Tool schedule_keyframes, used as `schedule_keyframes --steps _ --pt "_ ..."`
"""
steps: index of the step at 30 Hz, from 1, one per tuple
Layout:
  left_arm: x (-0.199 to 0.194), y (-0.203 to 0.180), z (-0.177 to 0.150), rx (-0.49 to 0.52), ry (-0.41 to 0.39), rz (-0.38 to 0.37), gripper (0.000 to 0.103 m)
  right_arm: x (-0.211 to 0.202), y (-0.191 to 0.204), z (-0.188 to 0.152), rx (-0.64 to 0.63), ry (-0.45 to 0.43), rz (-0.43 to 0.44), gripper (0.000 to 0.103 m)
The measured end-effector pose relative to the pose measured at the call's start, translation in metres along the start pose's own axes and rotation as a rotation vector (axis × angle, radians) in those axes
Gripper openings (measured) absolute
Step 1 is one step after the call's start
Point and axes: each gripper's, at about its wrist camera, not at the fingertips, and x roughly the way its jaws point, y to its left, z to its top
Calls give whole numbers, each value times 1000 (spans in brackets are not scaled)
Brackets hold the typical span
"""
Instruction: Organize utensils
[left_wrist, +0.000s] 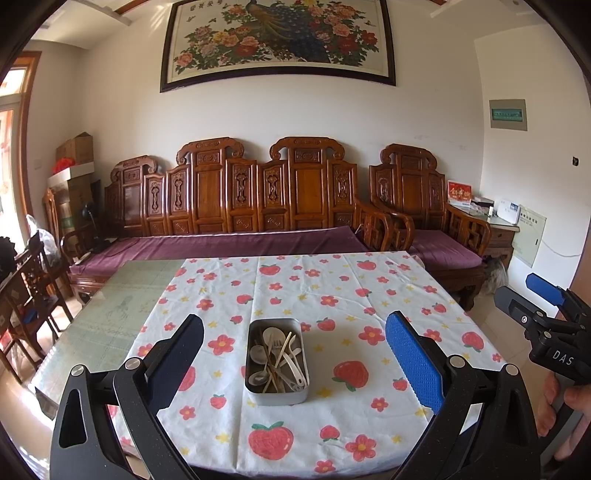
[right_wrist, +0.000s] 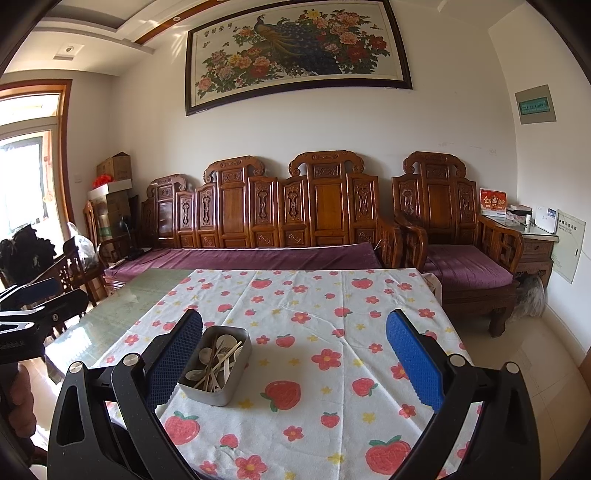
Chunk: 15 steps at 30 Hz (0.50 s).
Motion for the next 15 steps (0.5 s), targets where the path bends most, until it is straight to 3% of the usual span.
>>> schedule_keyframes --steps 15 --pt "-1 -3 1 2 -1 -4 95 0 0 -1 0 0 -1 100"
